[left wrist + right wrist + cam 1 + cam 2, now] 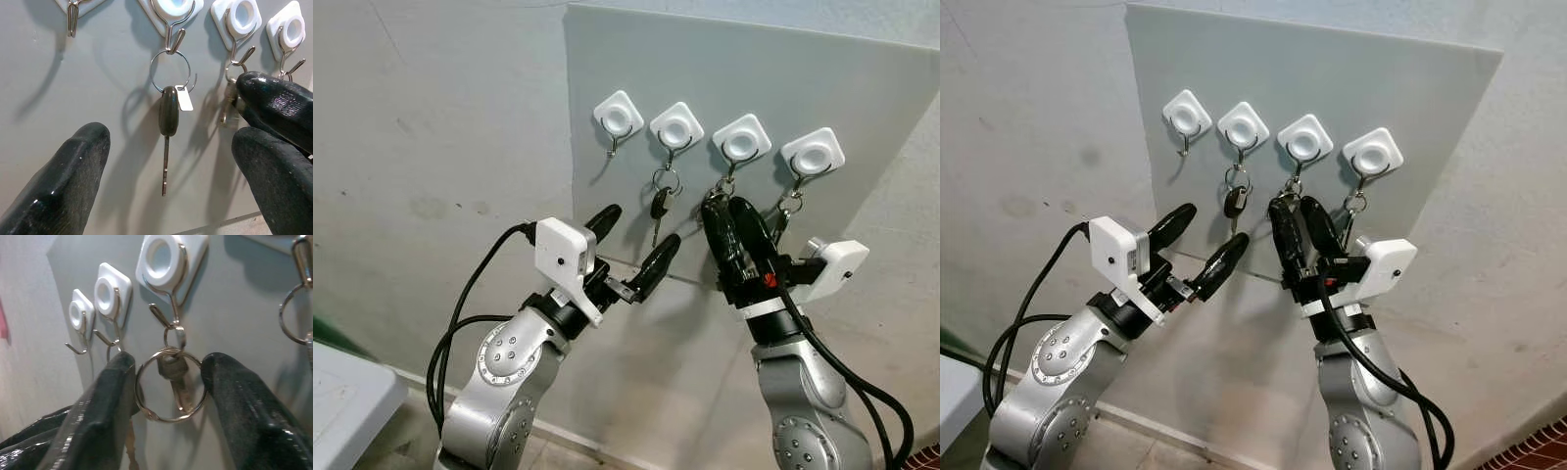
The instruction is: Hang keys on a hook
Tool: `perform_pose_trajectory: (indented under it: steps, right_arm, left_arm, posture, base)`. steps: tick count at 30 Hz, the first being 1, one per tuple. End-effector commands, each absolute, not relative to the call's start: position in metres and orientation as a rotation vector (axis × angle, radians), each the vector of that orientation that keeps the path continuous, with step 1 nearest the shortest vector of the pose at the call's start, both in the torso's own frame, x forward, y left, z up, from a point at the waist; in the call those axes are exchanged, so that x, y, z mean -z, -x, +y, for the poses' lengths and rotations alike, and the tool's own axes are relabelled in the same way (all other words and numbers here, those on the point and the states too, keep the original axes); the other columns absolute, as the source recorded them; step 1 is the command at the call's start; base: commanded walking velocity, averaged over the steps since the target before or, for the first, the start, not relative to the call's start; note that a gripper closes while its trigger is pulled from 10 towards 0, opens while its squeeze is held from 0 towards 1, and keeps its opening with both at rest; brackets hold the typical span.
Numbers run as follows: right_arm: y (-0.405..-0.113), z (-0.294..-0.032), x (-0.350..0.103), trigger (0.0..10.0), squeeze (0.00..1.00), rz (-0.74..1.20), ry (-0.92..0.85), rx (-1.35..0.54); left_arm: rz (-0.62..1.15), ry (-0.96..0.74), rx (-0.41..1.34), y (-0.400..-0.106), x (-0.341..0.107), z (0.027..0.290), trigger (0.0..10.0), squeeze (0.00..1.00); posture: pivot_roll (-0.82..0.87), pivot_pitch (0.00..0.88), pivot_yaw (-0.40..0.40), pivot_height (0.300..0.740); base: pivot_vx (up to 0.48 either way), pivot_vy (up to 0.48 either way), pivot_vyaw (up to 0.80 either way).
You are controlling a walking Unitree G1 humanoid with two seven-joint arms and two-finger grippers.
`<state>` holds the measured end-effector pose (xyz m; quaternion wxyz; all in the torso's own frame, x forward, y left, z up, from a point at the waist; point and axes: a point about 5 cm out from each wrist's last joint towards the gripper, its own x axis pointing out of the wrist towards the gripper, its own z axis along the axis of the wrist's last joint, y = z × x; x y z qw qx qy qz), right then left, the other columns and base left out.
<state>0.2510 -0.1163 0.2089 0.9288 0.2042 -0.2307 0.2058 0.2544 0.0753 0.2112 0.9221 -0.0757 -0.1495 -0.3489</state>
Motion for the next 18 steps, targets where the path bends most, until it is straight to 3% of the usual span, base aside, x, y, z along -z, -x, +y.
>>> perform_pose_trajectory:
  steps: [1, 9, 17, 18]
  right_arm:
    - [-0.254, -0.129, -0.21, 10.0, 1.0, -0.496, -0.416, -0.349]
    - [-0.255, -0.131, -0.212, 10.0, 1.0, -0.54, -0.375, -0.316]
    - [-0.253, -0.124, -0.226, 10.0, 1.0, -0.626, -0.153, -0.327]
    - [-0.253, -0.122, -0.225, 10.0, 0.0, -0.627, -0.119, -0.342]
  left_arm:
    - [-0.317, 0.15, 0.706, -0.254, -0.212, 0.077, 10.0, 0.0]
    - [-0.323, 0.151, 0.691, -0.254, -0.213, 0.077, 10.0, 0.0]
    - [-0.328, 0.154, 0.692, -0.255, -0.214, 0.076, 10.0, 0.0]
    - [-0.33, 0.153, 0.691, -0.255, -0.214, 0.076, 10.0, 0.0]
  posture:
    - [0.04, 0.024, -0.036, 0.74]
    - [0.04, 0.022, -0.032, 0.74]
    - [0.04, 0.023, -0.033, 0.74]
    - [0.04, 0.022, -0.034, 0.74]
  base:
    - [0.0, 0.0, 0.0]
    - [0.0, 0.0, 0.0]
    - [0.0, 0.0, 0.0]
    - [0.0, 0.0, 0.0]
